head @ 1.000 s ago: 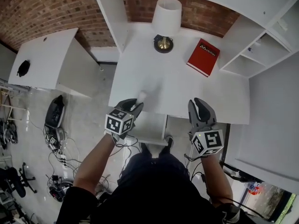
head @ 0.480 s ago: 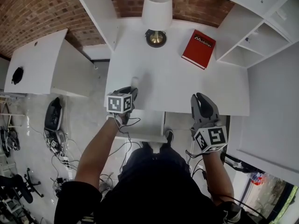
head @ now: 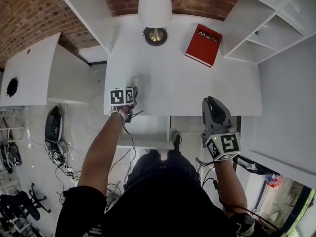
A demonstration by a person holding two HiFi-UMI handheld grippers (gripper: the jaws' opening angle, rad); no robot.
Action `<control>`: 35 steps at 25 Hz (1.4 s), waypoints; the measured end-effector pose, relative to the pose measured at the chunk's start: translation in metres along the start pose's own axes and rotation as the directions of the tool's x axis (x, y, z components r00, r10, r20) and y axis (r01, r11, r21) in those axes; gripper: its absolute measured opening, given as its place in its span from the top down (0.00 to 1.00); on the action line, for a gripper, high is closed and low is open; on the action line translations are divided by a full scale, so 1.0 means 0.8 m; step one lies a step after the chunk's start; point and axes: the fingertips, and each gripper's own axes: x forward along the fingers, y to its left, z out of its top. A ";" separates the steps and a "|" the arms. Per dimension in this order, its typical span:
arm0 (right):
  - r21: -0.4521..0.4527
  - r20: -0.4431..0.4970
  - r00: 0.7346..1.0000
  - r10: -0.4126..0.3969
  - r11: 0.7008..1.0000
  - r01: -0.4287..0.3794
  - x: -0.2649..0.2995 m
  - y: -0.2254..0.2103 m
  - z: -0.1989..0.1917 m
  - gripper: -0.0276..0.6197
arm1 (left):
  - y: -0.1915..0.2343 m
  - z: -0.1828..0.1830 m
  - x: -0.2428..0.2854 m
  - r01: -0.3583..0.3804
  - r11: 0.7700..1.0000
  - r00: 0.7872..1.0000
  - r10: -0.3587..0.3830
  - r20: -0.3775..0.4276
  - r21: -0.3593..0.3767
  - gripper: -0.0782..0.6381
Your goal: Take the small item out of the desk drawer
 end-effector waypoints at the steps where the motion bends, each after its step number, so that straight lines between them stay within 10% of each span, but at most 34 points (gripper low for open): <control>1: 0.005 0.000 1.000 -0.001 1.000 0.001 0.000 -0.002 -0.001 0.88 | 0.004 -0.002 0.005 -0.006 1.000 1.000 0.006 -0.013 -0.005 0.72; 9: 0.035 -0.002 1.000 -0.006 0.999 0.007 -0.004 -0.012 -0.004 0.89 | 0.010 -0.014 0.022 -0.022 1.000 0.997 0.021 -0.070 -0.018 0.71; 24: 0.009 0.033 0.999 0.023 1.000 -0.024 -0.012 -0.011 0.010 0.89 | 0.003 0.003 -0.040 -0.065 0.998 0.993 0.063 0.101 0.017 0.69; 35: -0.027 0.093 0.994 0.052 0.998 -0.049 -0.012 0.000 0.059 0.89 | -0.049 0.069 -0.180 -0.059 0.995 0.921 0.022 0.388 0.082 0.69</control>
